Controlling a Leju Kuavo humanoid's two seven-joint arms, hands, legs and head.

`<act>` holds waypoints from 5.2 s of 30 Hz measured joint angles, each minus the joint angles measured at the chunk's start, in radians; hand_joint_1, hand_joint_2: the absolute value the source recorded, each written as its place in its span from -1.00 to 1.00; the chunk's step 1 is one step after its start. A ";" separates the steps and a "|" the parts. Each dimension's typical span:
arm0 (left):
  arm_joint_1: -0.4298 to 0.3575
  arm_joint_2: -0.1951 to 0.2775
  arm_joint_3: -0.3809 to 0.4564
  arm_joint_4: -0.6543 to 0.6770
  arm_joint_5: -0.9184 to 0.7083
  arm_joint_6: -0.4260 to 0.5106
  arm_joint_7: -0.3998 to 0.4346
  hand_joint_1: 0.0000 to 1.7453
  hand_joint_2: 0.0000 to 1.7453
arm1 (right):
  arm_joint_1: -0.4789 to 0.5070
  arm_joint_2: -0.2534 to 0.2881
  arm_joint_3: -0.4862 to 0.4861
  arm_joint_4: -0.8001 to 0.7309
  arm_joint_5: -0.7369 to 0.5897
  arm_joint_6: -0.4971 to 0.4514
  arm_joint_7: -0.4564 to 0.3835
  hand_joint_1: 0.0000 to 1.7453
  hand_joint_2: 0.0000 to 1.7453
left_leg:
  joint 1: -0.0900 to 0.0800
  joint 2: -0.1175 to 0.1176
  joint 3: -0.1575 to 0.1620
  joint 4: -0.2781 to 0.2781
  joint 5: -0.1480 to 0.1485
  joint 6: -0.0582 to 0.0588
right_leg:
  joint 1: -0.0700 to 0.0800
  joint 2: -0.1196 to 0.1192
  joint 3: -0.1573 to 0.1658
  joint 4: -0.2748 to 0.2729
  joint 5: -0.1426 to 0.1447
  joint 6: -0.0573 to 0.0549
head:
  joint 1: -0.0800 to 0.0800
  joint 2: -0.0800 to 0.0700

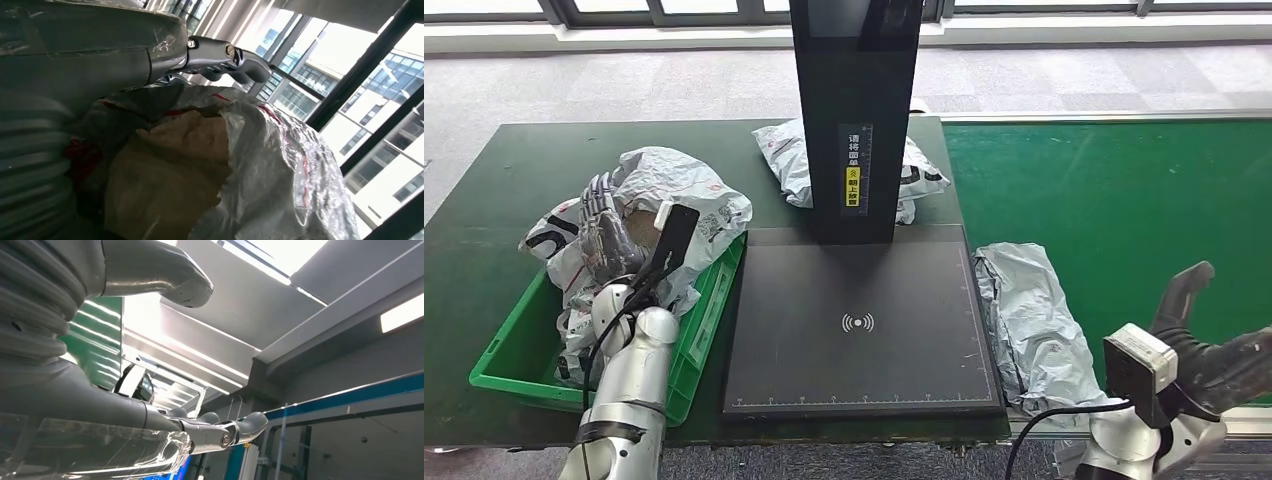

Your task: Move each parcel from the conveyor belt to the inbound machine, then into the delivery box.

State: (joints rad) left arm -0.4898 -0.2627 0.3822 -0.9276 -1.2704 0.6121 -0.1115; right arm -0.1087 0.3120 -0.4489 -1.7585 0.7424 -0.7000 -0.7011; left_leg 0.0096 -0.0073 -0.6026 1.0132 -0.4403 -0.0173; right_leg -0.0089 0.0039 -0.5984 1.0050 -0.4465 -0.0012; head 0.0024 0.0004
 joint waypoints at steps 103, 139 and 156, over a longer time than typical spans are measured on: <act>0.514 -0.026 -0.440 -0.917 1.302 -0.532 -0.590 -1.00 1.00 | -0.349 -0.217 -0.436 1.261 0.261 0.253 0.214 -1.00 1.00 | 0.000 0.000 -0.002 0.000 0.000 0.001 | 0.001 -0.001 0.000 0.000 0.000 0.001 | 0.000 0.000; 0.500 -0.025 -0.464 -0.857 1.234 -0.509 -0.589 -1.00 1.00 | -0.371 -0.260 -0.309 1.344 0.244 0.535 0.325 1.00 1.00 | 0.001 0.008 0.011 0.001 -0.004 0.001 | 0.002 0.007 0.010 -0.002 0.001 0.002 | 0.000 0.000; 0.508 -0.023 -0.465 -0.879 1.218 -0.492 -0.590 -1.00 1.00 | -0.222 -0.138 -0.225 0.946 -0.108 0.105 0.004 1.00 1.00 | 0.001 0.001 0.005 0.000 -0.005 0.000 | 0.002 0.000 0.007 -0.001 -0.004 0.001 | 0.000 0.000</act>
State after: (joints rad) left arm 0.0182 -0.2857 -0.0824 -1.8071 -0.0526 0.1198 -0.7012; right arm -0.3311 0.1742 -0.6736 -0.8121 0.6347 -0.5948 -0.6967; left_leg 0.0106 -0.0063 -0.5975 1.0131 -0.4453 -0.0172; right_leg -0.0069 0.0042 -0.5917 1.0042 -0.4508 -0.0002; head 0.0020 0.0004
